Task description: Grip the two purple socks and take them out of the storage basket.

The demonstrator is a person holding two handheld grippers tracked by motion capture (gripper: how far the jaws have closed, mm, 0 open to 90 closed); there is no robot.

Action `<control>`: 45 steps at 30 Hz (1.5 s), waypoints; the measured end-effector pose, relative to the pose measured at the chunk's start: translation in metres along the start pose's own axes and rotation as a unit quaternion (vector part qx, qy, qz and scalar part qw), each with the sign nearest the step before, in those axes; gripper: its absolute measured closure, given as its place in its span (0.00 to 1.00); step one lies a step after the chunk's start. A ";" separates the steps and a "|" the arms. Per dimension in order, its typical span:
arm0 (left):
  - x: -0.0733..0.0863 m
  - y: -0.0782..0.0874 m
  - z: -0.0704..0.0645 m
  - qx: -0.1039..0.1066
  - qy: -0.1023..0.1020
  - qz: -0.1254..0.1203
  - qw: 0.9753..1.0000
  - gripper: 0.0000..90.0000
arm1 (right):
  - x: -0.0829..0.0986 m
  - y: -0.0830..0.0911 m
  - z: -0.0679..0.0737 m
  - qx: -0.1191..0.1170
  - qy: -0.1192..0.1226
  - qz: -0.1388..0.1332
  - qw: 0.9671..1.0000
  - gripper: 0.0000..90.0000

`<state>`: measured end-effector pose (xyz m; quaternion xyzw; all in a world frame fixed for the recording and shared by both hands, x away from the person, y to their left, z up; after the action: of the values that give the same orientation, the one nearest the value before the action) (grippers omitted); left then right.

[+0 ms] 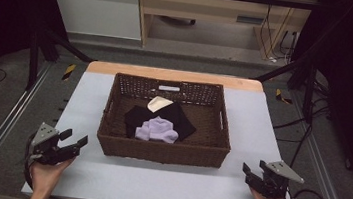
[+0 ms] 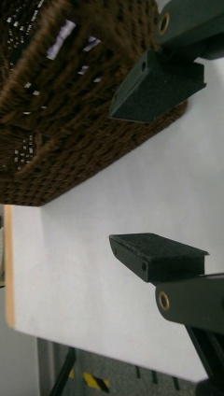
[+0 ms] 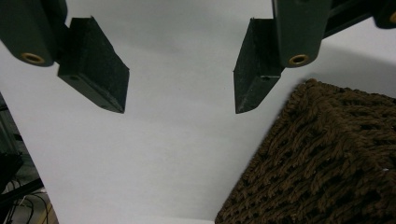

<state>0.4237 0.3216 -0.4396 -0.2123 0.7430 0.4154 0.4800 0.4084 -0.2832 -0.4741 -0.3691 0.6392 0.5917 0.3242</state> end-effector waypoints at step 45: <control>-0.148 -0.058 -0.079 0.083 -0.084 -0.047 0.992 0.36 | -0.005 0.008 0.000 0.002 0.013 -0.026 1.000 0.65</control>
<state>0.4892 0.2115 -0.3163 -0.1708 0.7213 0.3451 0.5757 0.4044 -0.2821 -0.4656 -0.3930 0.6347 0.5767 0.3318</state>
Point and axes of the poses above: each handheld gripper's, and its own axes: y roughly backward along the jaws, x roughly out of its underside, z roughly to its left, the point moved 1 cm from there along -y, roughly forward along the jaws, and after that the axes turned 15 degrees about x, right-handed, at the moved point
